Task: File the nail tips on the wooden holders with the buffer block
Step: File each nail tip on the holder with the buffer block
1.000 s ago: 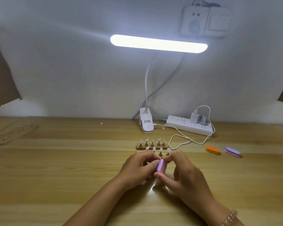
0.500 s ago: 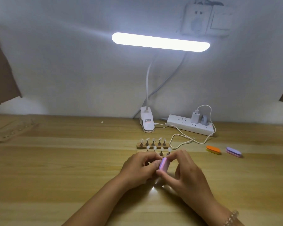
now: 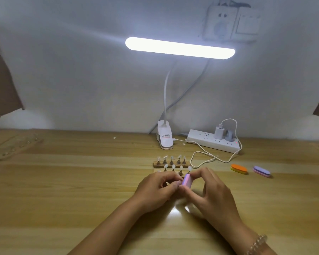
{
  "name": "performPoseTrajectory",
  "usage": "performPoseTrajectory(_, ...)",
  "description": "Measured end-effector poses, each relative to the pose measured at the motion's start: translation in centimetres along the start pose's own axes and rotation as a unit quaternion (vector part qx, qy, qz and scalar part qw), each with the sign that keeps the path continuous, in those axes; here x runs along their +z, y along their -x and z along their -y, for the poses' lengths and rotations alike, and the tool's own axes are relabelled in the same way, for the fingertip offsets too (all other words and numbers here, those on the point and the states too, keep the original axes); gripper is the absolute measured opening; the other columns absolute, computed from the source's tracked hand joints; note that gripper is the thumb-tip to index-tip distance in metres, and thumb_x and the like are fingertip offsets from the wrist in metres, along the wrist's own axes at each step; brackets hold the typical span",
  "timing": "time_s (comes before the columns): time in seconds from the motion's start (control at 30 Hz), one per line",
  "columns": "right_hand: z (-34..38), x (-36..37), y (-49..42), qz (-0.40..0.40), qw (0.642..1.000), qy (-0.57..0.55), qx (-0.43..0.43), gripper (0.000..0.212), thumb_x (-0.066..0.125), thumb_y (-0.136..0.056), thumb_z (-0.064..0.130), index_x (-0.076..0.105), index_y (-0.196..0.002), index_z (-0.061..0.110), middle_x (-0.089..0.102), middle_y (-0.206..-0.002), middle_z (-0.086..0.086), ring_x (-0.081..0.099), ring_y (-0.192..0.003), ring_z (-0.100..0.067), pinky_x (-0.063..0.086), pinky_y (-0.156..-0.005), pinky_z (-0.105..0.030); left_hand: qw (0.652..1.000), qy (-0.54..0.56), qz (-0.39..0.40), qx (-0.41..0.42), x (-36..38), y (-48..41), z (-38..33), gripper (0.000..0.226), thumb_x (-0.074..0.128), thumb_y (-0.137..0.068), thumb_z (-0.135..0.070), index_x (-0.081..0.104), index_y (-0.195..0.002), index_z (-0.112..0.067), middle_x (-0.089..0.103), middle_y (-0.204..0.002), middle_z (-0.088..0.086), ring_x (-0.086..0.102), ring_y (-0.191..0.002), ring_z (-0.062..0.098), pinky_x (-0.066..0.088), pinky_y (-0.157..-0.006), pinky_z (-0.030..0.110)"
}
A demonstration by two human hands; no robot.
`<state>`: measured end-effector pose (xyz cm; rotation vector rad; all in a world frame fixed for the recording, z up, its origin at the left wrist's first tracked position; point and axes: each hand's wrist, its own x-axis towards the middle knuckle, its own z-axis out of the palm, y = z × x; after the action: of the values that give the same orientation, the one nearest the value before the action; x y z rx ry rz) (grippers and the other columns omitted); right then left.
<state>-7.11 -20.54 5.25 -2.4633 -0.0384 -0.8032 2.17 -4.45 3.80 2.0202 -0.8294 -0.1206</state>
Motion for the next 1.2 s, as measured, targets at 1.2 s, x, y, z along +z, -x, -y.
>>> performPoseTrajectory(1.2,0.5,-0.1,0.3,-0.009,1.000,0.023,-0.014,0.043,0.075,-0.073,0.048,0.052,-0.098,0.022,0.052,-0.096,0.014,0.046,-0.052,-0.007,0.048,-0.050,-0.034,1.000,0.018,-0.009,-0.003,-0.1,0.3,-0.3,0.021,0.051,-0.091,-0.041,0.070,-0.098,-0.035,0.070,-0.084,-0.018,0.065,-0.074,0.010,0.057,-0.069,0.048)
